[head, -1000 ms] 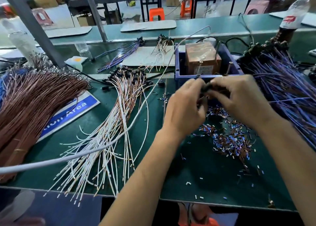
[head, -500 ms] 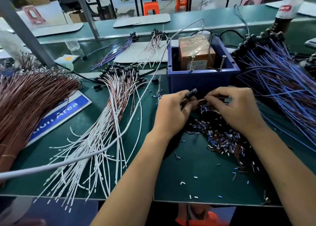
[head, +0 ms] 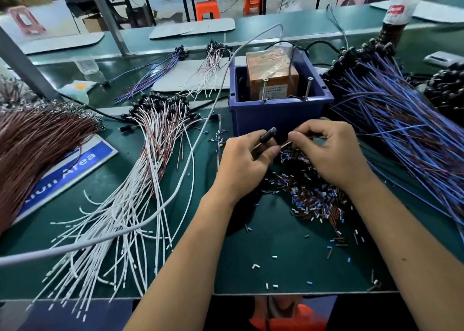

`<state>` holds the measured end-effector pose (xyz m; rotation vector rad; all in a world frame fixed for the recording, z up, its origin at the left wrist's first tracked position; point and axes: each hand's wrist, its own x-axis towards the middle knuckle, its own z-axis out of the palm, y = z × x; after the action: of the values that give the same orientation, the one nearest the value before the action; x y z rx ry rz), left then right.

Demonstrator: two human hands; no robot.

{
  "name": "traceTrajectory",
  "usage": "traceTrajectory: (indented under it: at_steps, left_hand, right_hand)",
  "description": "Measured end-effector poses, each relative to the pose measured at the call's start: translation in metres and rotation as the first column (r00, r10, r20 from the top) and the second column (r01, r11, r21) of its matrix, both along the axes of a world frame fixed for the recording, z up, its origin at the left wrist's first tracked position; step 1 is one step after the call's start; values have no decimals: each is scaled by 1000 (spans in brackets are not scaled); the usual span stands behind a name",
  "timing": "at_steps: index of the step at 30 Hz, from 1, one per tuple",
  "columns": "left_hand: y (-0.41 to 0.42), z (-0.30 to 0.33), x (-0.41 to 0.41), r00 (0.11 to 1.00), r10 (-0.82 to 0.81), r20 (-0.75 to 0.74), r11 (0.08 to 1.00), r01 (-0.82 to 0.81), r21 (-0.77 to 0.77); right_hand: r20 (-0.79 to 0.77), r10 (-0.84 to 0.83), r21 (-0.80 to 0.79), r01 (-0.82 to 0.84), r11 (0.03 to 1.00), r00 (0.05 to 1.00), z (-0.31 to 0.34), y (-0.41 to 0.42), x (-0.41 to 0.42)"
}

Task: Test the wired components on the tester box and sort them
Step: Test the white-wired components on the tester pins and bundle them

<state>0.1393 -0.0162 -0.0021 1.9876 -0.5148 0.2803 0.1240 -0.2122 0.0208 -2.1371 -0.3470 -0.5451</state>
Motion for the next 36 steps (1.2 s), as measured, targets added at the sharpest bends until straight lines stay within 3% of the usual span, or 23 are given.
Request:
traceTrajectory:
  at_steps: [6,10,14,18,21,23,25,27,30,33,36]
  left_hand:
    - [-2,3,-2,998,-39,-57,998,36,-49]
    - [-1,4,-3,994,-49,-93,998,45,-48]
    - [5,3,-3,987,-38,-154,996,26,-82]
    - [9,6,-3,990,12,-142,979,-41,-201]
    - [7,6,-4,992,6,-125,977,-32,-211]
    - [6,5,-5,993,9,-117,972,-36,-231]
    - [4,6,-6,993,2,-115,957,-36,-289]
    - [3,8,-7,991,-32,-128,934,-16,-357]
    - [3,10,-9,975,-123,-183,909,37,-415]
    - [1,10,-9,954,-199,-226,900,87,-427]
    - [1,10,-10,953,-195,-232,904,83,-419]
  right_hand:
    - [9,-15,47,14,999,1000,2,0,0]
    - [-82,35,77,-29,997,996,1,-4,1]
    - [-80,-65,206,81,975,995,7,-21,5]
    - [154,-156,73,146,987,976,6,-20,-1]
    - [443,-239,-13,272,962,864,4,-8,-3]
    - [519,-219,1,255,967,826,4,-3,-5]
    - [438,-137,4,150,989,889,2,5,-9]
    - [180,-72,116,51,992,981,-2,15,-12]
    - [-101,-13,477,60,877,995,-4,23,-6]
    - [-161,0,791,129,598,987,2,13,-2]
    - [-174,-21,900,167,402,985,7,0,-1]
